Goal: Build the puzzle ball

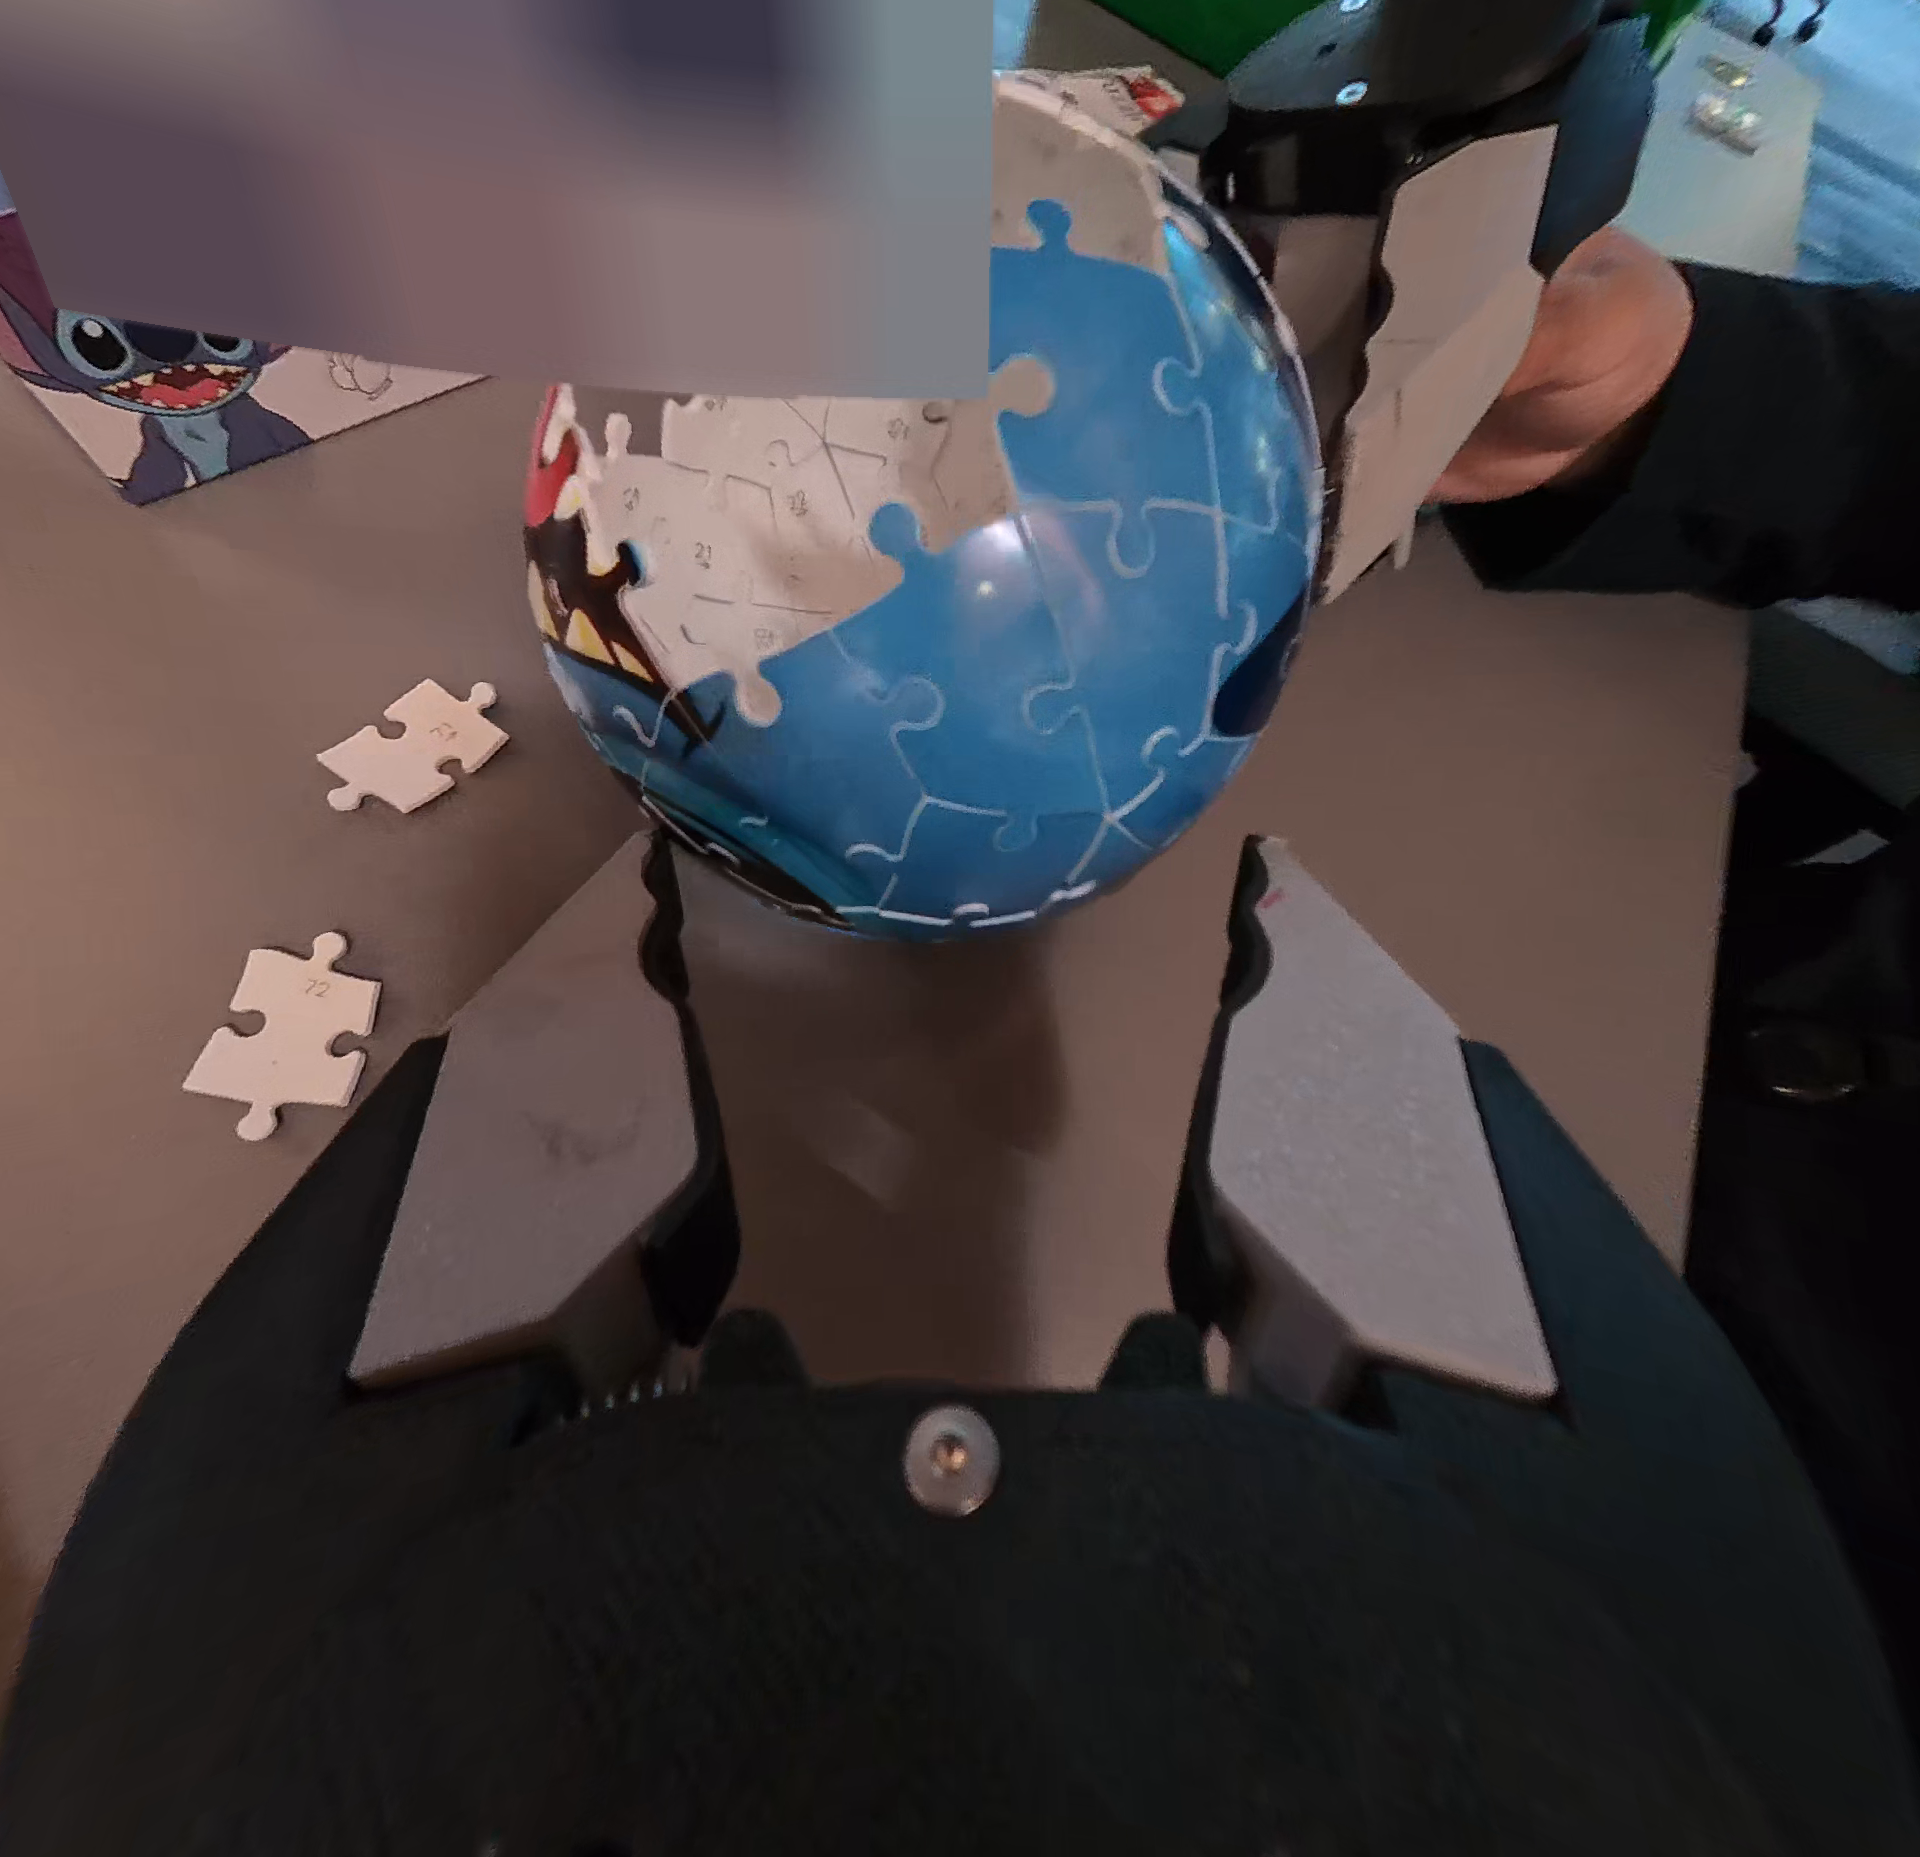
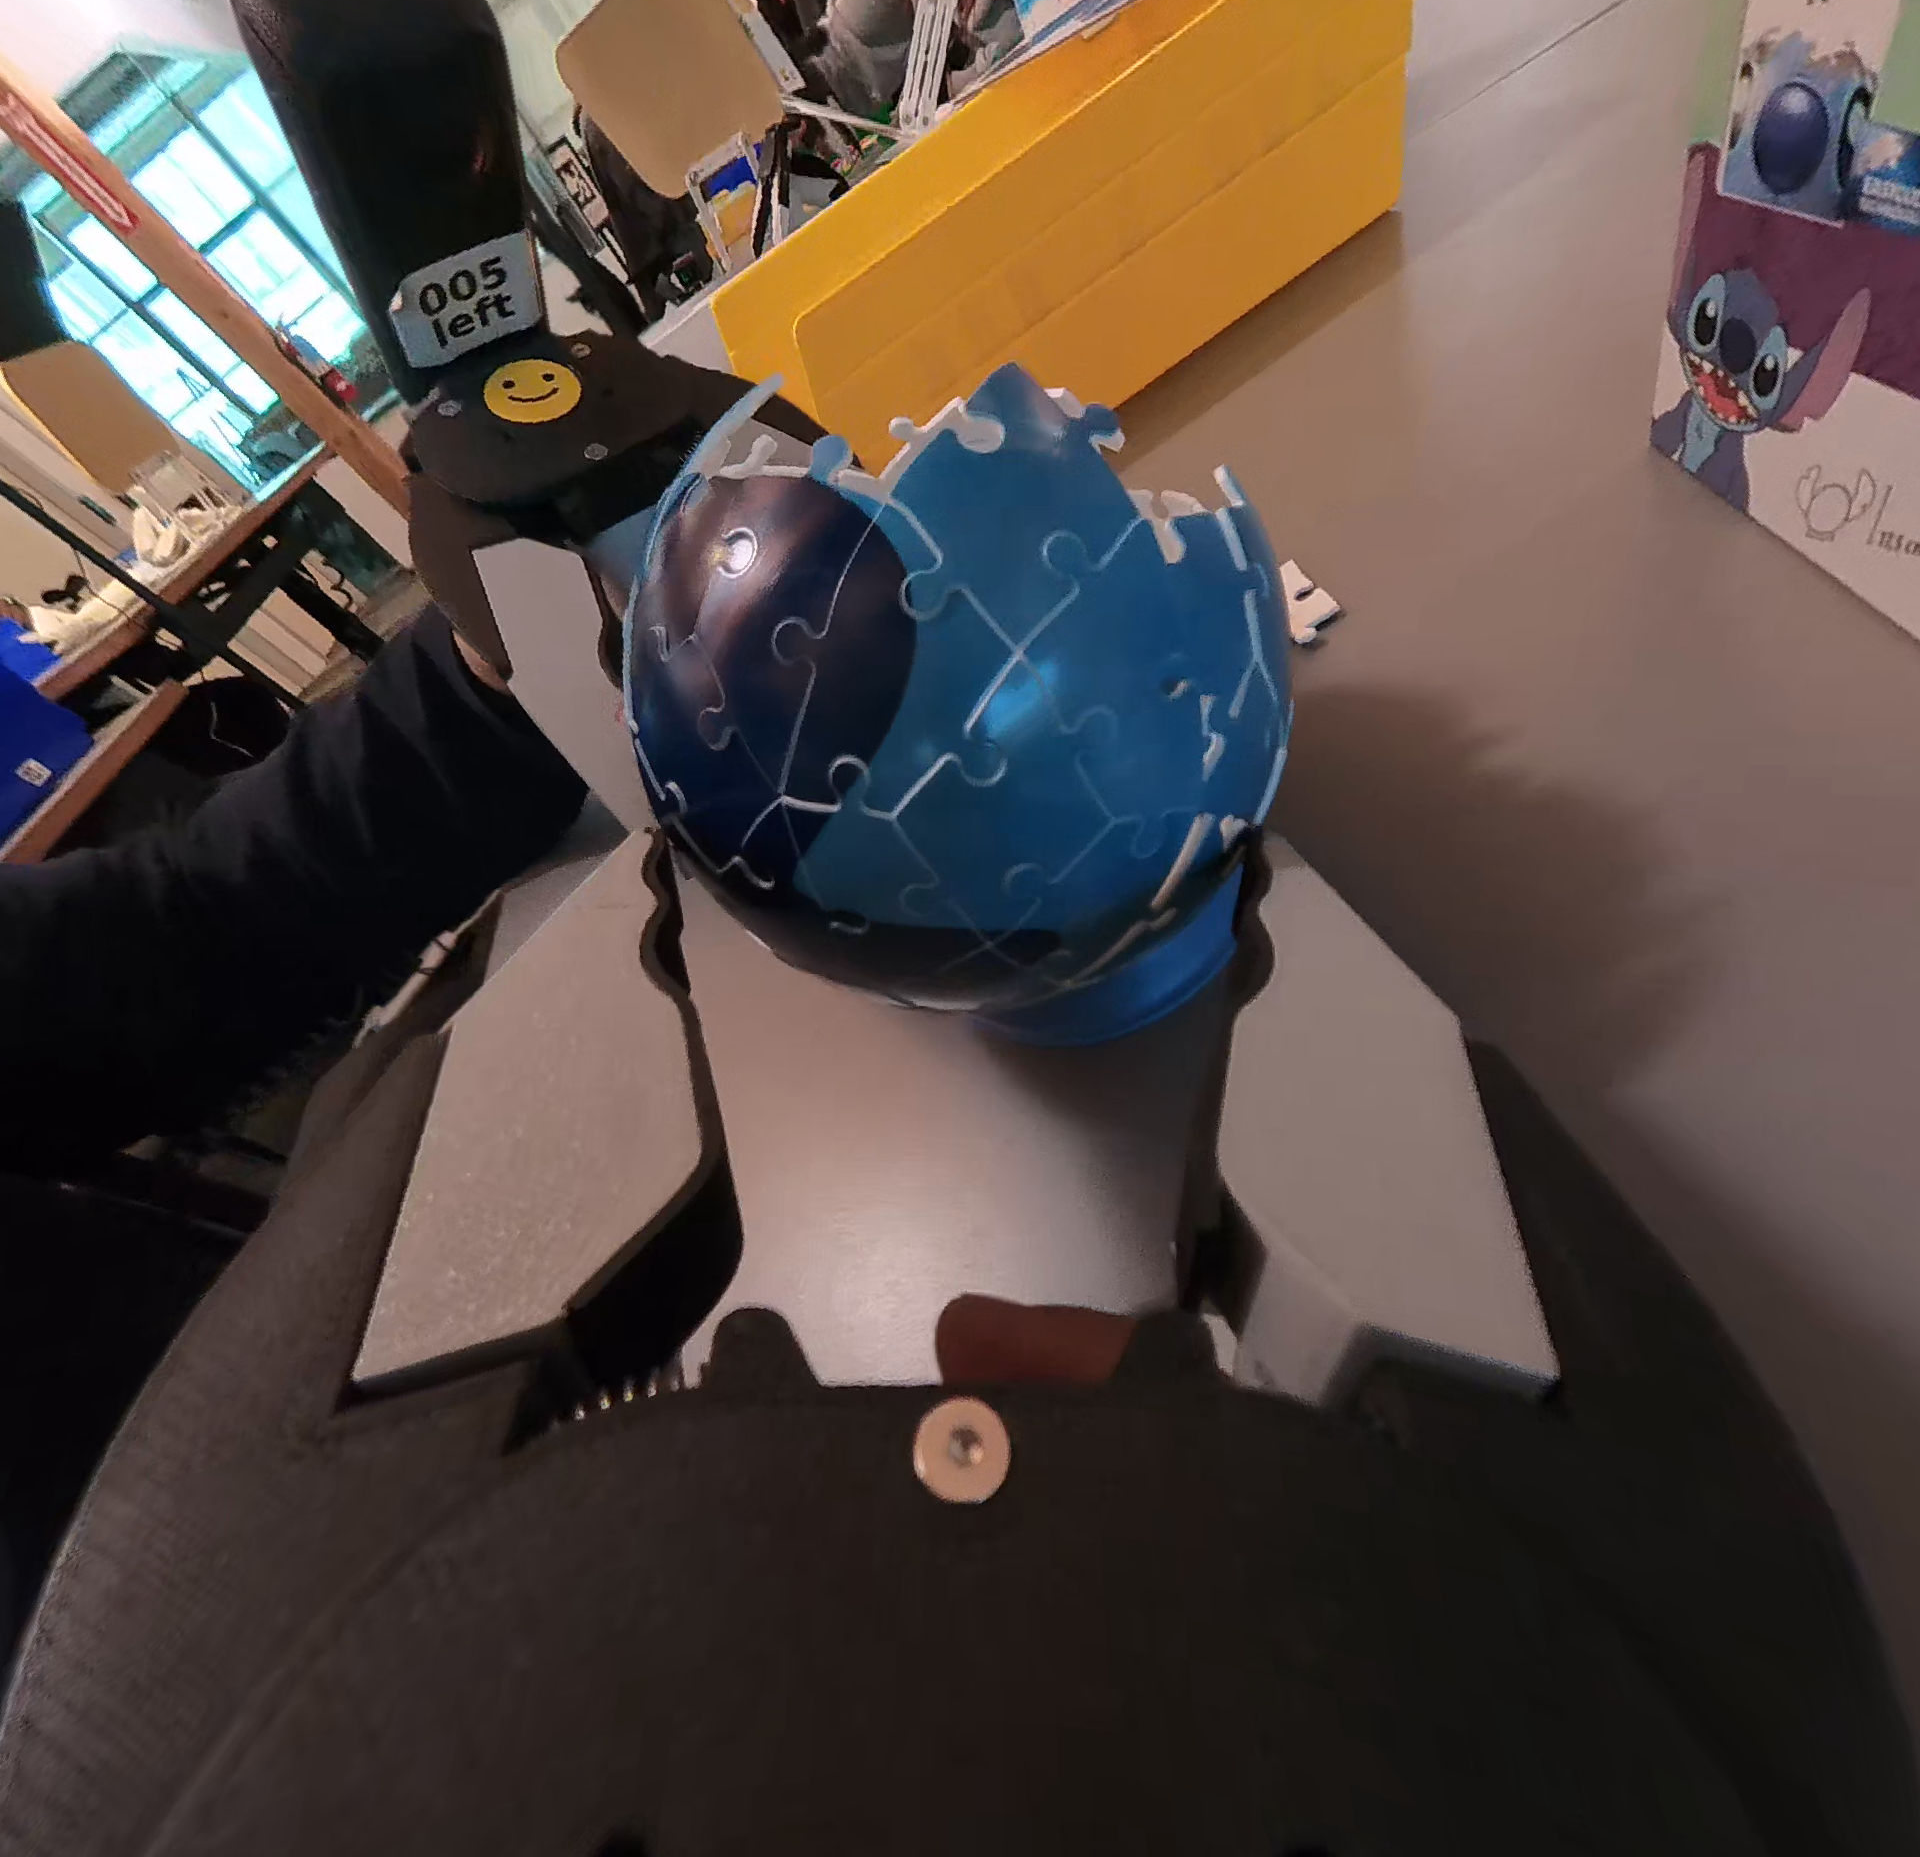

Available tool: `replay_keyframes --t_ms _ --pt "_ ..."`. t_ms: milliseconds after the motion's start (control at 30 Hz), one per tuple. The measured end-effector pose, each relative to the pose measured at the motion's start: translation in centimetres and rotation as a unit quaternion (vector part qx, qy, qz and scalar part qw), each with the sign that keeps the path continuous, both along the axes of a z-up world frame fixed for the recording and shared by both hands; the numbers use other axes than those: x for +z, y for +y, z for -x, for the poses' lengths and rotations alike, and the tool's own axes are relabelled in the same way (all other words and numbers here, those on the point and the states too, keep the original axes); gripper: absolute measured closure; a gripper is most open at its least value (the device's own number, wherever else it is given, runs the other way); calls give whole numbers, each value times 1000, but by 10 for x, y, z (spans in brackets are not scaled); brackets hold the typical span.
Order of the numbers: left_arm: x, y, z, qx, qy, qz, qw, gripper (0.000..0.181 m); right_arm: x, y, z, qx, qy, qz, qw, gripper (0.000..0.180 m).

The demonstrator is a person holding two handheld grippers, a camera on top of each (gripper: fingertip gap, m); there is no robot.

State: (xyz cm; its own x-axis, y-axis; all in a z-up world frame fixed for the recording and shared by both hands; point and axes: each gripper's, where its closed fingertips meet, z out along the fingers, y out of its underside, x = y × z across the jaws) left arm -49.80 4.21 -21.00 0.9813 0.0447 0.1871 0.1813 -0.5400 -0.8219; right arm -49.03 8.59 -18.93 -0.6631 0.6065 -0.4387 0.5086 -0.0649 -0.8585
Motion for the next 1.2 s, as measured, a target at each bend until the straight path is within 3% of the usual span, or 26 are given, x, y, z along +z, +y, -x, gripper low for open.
replay_keyframes --t_ms 333,567,833,1200 --pt "7 -4 -1 -15 -43 -50 998 84 11 5 5 50 71 -68 994 77" --pt "8 -1 3 -24 -118 -67 990 83 16 12 5 82 62 -39 994 77" --pt "5 7 3 -10 -84 -71 994 80 8 19 5 97 24 2 995 76" --pt "-1 10 2 -6 -36 -63 997 78 -5 7 3 127 77 -101 984 76"
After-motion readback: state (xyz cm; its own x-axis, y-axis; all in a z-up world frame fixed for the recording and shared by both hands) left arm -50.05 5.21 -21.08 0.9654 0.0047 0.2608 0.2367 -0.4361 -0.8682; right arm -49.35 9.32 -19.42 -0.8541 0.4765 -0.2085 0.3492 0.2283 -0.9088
